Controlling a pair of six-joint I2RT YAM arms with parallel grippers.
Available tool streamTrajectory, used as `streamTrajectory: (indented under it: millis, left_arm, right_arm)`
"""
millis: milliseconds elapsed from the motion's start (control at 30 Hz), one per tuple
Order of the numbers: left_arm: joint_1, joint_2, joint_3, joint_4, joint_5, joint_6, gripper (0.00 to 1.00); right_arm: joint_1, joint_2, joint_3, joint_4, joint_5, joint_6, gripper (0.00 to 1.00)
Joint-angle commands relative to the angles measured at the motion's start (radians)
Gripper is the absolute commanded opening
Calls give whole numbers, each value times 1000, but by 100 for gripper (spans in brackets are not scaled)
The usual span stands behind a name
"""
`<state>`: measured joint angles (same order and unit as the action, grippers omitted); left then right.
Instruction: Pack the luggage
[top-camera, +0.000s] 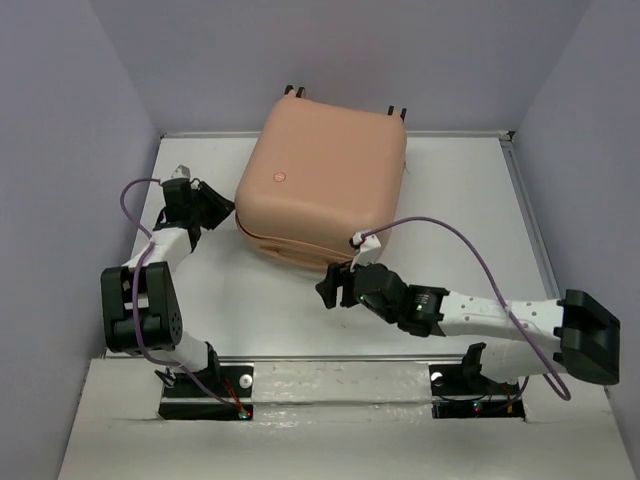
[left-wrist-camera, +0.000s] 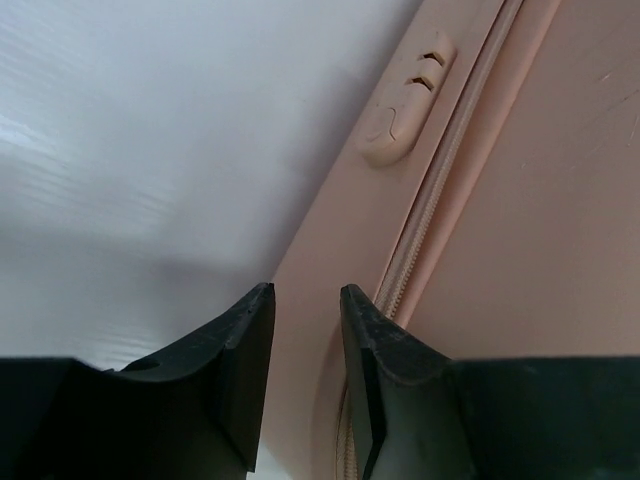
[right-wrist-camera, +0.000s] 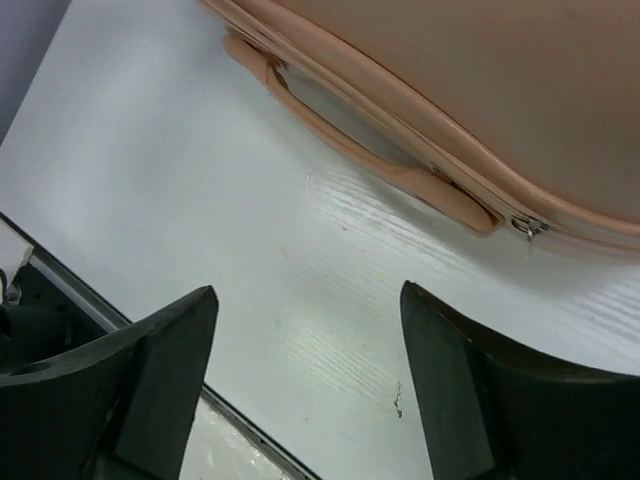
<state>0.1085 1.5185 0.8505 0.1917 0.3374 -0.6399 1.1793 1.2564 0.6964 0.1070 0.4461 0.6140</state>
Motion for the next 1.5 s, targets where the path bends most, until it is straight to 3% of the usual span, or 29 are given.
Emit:
streamTrajectory:
  millis: [0,100,233,333,533,767,867,967,1033,1233,1333,1467]
  left_arm:
    - [-79,-96,-63,6,54,-27,43]
    - [-93,-147,-108,21,37,-41,43]
    - [-110,-198,-169,44,15,-44,42]
    - [-188,-260,-223,57,-20,-41,42]
    - [-270,-351,-326,80,-44,-49,38]
    - [-430,-500,-412,68,-52,-61,35]
    - [-446,-573,-412,5,-72,-40,35]
    - [-432,-650,-331,-106,-194,16,39]
    - [-409,-659,-244,-145,-192,38,52]
    - [-277,-534,-25,-134,-95,26,64]
    - [-239,-417,116,-121,-54,14,75]
    - [-208,-169,295,-103,-5,-10,81]
  right_arm:
    - [-4,-138,190,-261,15,-40,88]
    - [-100,-213,221,-326,56,-71,95]
    - [-589,-220,238,-310,-176,-105,96]
    - [-748,-126,311,-316,-273,-154,98]
    - [-856,69,497,-365,-337,-223,100]
    - [-967,196,545,-379,-495,-264,100]
    - [-1011,204,546,-380,-575,-301,98]
    - [-1020,137,523,-372,-587,-326,98]
    - [-1020,59,496,-369,-616,-333,98]
    - [-1020,-49,483,-421,-535,-359,99]
    - [-1020,0,512,-425,-515,-350,99]
    - [-1063,144,615,-408,-532,-319,100]
